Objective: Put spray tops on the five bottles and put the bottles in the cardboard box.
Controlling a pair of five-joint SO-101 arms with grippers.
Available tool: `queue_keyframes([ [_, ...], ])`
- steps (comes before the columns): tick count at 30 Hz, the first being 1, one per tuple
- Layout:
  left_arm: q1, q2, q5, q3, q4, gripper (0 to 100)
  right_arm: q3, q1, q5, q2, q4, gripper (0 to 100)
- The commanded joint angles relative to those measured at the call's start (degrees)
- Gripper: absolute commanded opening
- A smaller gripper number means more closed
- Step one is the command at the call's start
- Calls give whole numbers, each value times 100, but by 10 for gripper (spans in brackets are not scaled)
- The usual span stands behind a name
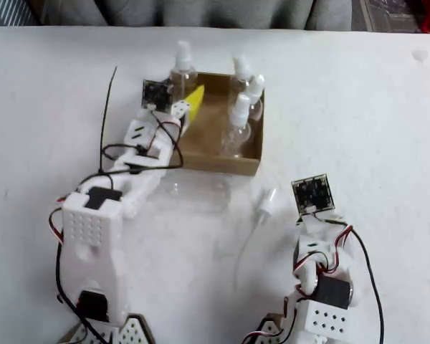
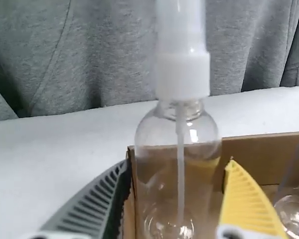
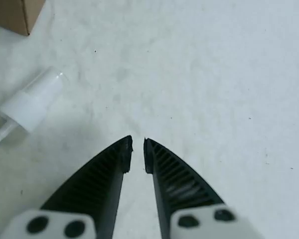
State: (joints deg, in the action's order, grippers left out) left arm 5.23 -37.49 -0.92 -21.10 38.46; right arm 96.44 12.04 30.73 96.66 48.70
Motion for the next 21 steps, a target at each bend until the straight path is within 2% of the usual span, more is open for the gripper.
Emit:
queue_keyframes([
  [1, -48, 664, -352, -202, -18, 272, 70, 48, 62, 57, 13, 17],
  [12, 57, 2431, -343, -1688, -686, 268, 70, 48, 62, 57, 13, 17],
  [21, 180, 4066, -352, -3288, -730, 268, 70, 48, 62, 57, 13, 17],
])
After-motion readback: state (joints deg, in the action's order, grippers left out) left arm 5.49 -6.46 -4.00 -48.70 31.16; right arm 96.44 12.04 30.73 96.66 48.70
